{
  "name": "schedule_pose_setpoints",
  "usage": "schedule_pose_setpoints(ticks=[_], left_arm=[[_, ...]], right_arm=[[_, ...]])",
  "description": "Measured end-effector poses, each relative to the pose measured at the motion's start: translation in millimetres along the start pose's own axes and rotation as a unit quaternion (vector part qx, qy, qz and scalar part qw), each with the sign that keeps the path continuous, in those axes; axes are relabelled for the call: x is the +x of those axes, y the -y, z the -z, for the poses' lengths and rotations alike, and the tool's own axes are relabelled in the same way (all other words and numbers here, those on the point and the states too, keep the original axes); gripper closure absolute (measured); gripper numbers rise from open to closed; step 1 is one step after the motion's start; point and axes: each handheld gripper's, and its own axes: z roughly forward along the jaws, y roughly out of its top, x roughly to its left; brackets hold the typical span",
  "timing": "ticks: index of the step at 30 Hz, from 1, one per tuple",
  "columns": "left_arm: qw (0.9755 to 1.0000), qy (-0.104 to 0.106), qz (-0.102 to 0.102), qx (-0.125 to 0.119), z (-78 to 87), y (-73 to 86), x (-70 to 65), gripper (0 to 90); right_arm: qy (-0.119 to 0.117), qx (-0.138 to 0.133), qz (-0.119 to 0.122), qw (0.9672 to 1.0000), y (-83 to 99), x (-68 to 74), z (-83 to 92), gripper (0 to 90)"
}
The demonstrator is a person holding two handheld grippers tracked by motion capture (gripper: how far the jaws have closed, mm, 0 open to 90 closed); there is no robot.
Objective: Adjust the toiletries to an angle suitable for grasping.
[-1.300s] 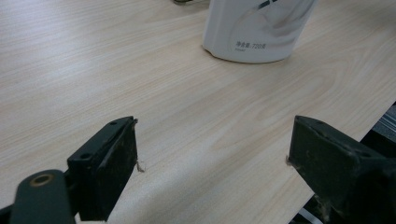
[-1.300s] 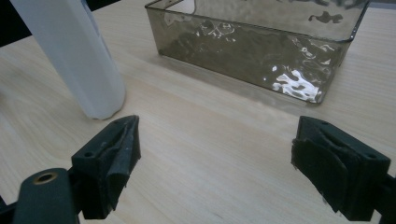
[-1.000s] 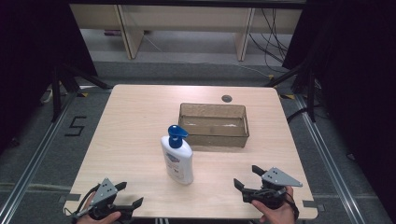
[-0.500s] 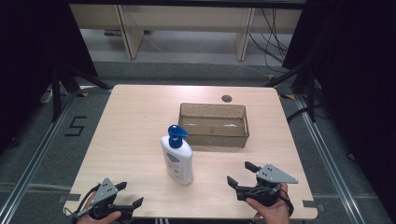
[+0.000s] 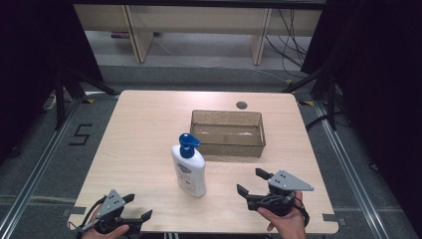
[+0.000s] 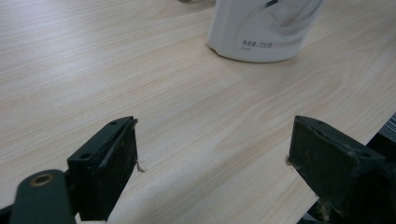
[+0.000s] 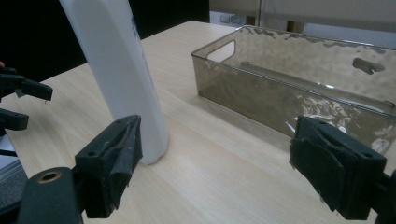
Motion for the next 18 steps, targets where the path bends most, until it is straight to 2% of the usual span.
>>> schedule_pose_setpoints(ticks=[2,4,5,7,8,10,11,12,14,15,17,18], left_arm=[[1.0,-0.003,0.001,0.002,0.2,-0.3,-0.1,14.9],[1.0,-0.002,0.002,0.003,-0.1,-0.5,0.0,14.9],[1.0,-0.003,0.001,0.004,0.0,-0.8,0.0,14.9],[1.0,-0.001,0.0,0.004,-0.4,-1.3,-0.6,14.9],[1.0,-0.003,0.001,0.003,-0.7,-1.7,-1.5,14.9],[1.0,0.002,0.002,-0.002,-2.0,-1.9,-2.0,14.9],[1.0,0.003,-0.001,0.001,-2.1,-2.5,-2.0,14.9],[1.0,0.003,-0.002,0.003,-2.1,-2.9,-2.0,14.9],[1.0,0.003,-0.001,0.004,-2.9,-3.1,-2.4,14.9],[1.0,0.003,-0.001,0.004,-2.8,-2.9,-2.2,14.9],[1.0,0.002,-0.002,0.005,-2.6,-2.8,-1.7,14.9],[1.0,0.003,-0.001,0.005,-2.6,-2.8,-1.6,14.9]], right_arm=[[-0.003,-0.005,-0.006,1.0,-1.4,1.7,-2.0,17.5],[0.0,-0.004,0.011,0.9999,-10.0,2.8,-3.5,17.7],[-0.009,-0.011,0.012,0.9998,-13.4,3.8,-5.7,17.9],[-0.01,-0.007,0.011,0.9999,-18.7,6.7,-6.3,18.1],[-0.009,-0.018,0.022,0.9996,-21.4,6.9,-8.0,18.3],[-0.015,-0.017,0.016,0.9996,-24.1,9.3,-9.0,18.6],[-0.009,-0.015,0.027,0.9995,-27.5,9.8,-8.4,18.7],[-0.022,-0.024,0.028,0.9991,-33.3,13.1,-12.1,19.0],[-0.023,-0.023,0.027,0.9991,-37.5,14.9,-13.6,19.3],[-0.023,-0.026,0.034,0.9988,-39.6,14.5,-15.2,19.3],[-0.025,-0.022,0.026,0.9991,-41.4,15.9,-16.0,19.3],[-0.026,-0.028,0.036,0.9986,-43.6,14.7,-18.3,19.4]])
